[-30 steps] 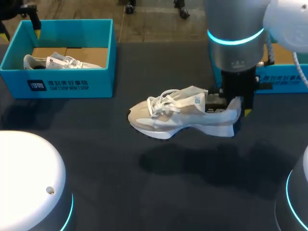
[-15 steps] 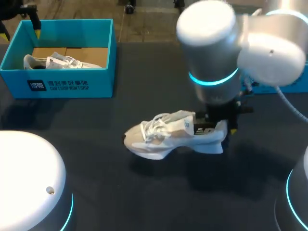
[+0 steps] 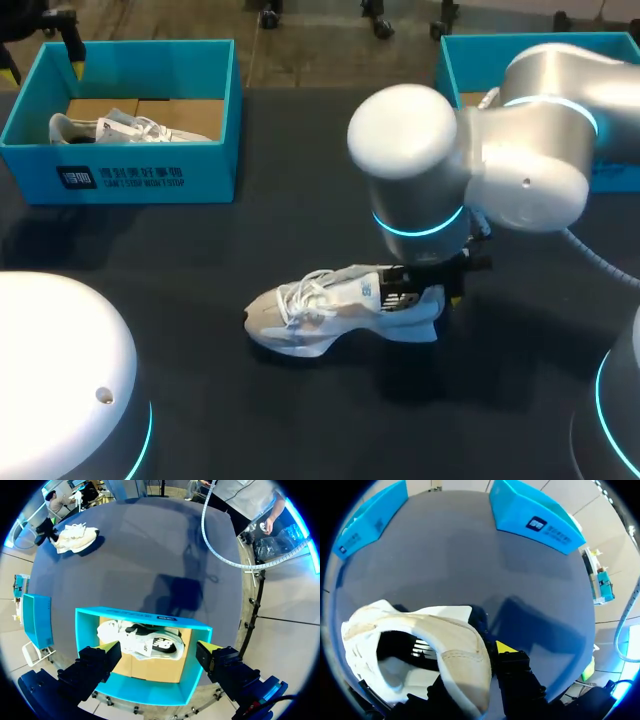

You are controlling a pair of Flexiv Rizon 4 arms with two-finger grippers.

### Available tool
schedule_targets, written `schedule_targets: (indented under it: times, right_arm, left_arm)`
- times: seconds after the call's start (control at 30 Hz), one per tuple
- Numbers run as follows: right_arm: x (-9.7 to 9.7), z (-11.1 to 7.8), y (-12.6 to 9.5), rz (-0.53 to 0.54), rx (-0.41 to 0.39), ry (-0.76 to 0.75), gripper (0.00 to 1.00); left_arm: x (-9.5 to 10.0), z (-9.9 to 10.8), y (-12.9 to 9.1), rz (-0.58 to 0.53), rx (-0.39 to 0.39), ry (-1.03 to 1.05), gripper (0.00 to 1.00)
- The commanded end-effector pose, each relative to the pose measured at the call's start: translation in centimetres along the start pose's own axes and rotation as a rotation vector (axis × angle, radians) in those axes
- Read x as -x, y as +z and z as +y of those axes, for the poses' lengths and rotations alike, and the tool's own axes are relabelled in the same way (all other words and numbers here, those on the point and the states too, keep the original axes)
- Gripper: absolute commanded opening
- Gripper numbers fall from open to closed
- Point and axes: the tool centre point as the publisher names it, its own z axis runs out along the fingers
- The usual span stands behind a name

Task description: Take the shoe out of the shoebox, open the shoe tongue, remove and reinsert the insole, then place the shoe into the shoebox

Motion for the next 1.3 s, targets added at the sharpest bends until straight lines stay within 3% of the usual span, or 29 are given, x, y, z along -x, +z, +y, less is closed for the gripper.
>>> schedule_targets:
  times: [0.03, 0.6, 0.63, 0.67, 0.8, 0.83, 0.87, 1.07, 1.3]
  right_arm:
    - [-0.6, 0.2, 1.5, 0.004, 0.003, -0.008, 0.00]
    - [-1.5, 0.7, 5.1, 0.032, 0.017, 0.018, 0.00]
    - [-1.5, 0.8, 5.1, 0.034, 0.014, 0.015, 0.09]
    - [-1.5, 0.8, 5.2, 0.031, 0.014, 0.013, 0.41]
    - [-1.2, 0.9, 4.8, 0.035, 0.018, 0.032, 0.49]
    - [-1.0, 0.9, 4.4, 0.056, 0.017, 0.050, 0.86]
    - [-0.9, 0.8, 4.1, 0.084, 0.024, 0.068, 1.00]
    - [-0.4, 0.5, 2.0, 0.081, 0.006, 0.031, 1.00]
    - [1.2, 0.8, -2.0, 0.138, 0.043, -0.040, 1.00]
  left_arm:
    - [0.0, -0.2, 0.0, 0.001, 0.003, -0.001, 1.00]
    - [0.0, -0.2, 0.0, 0.001, 0.003, -0.001, 1.00]
    - [0.0, -0.2, 0.0, 0.001, 0.003, -0.001, 1.00]
    - [0.0, -0.2, 0.0, 0.001, 0.003, -0.001, 1.00]
    - [0.0, -0.2, 0.0, 0.001, 0.003, -0.001, 1.00]
    - [0.0, -0.2, 0.0, 0.001, 0.003, -0.001, 1.00]
    - [0.0, -0.2, 0.0, 0.001, 0.003, -0.001, 1.00]
    - [0.0, -0.2, 0.0, 0.001, 0.003, -0.001, 1.00]
    - [0.0, -0.2, 0.0, 0.001, 0.003, -0.001, 1.00]
